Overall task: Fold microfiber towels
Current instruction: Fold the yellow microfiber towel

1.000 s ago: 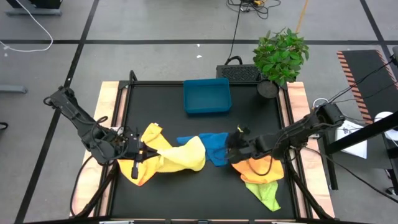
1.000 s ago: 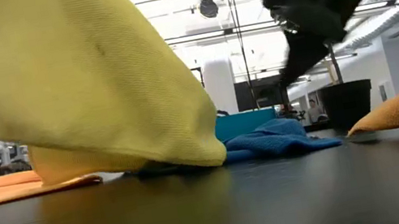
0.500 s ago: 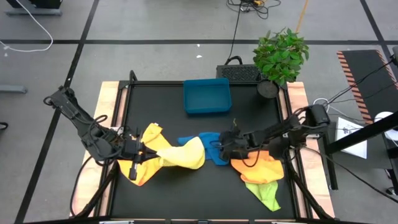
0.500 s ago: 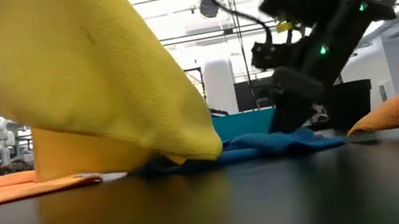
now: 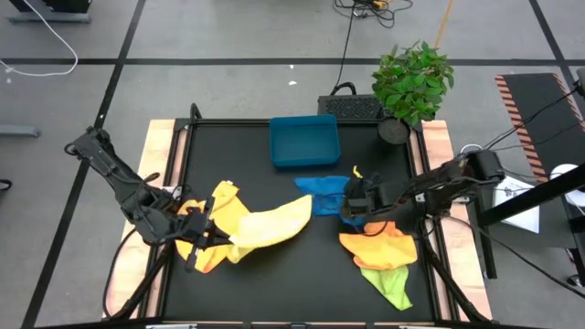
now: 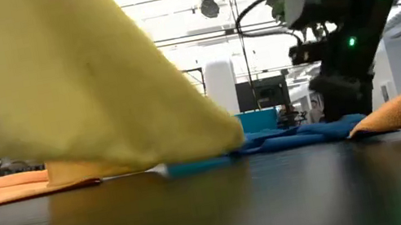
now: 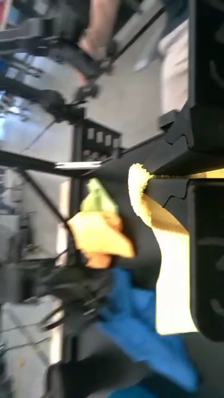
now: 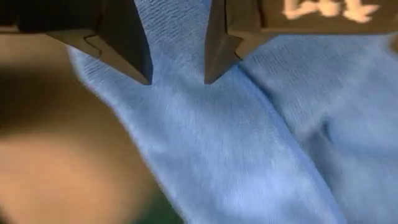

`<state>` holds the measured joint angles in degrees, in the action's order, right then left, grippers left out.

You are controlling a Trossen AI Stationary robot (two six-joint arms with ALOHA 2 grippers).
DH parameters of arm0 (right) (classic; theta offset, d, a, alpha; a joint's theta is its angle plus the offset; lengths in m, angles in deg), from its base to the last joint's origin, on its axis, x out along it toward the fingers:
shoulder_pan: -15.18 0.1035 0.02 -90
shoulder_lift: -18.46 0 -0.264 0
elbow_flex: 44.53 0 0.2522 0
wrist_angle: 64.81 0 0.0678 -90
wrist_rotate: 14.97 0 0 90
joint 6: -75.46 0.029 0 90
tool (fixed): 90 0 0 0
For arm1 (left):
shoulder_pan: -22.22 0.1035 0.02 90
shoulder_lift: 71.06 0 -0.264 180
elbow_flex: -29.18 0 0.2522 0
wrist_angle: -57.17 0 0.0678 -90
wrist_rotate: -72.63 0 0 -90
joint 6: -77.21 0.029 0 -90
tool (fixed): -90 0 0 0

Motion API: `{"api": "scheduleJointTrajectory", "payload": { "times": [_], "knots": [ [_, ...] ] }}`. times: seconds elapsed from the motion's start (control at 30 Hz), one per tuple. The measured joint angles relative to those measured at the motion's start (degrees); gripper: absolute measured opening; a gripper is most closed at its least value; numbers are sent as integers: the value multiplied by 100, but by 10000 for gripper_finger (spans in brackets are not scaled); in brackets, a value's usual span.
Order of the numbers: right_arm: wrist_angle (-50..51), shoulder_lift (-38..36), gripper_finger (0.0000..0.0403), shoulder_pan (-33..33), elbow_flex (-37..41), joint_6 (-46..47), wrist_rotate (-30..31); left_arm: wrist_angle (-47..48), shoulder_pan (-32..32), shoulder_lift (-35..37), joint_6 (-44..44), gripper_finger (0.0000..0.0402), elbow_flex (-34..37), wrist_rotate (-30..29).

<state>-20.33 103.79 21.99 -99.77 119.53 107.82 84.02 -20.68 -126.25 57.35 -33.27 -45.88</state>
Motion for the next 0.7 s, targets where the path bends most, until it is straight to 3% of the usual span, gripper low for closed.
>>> {"api": "scheduleJointTrajectory", "payload": {
  "times": [0.17,0.33,0.53,0.7],
  "knots": [
    [-33,-648,134,198,-3,-55,-10,491,-2,-373,-395,3,0,530],
    [-1684,-1040,134,617,-9,-1041,-47,657,-2,-1049,-769,3,0,905],
    [-4758,-666,135,916,-20,-2554,-1311,666,-2,-2163,-1450,3,0,1508],
    [-5976,157,135,702,-23,-3152,-2091,663,-2,-3022,-1822,3,0,1980]
  ]
}}
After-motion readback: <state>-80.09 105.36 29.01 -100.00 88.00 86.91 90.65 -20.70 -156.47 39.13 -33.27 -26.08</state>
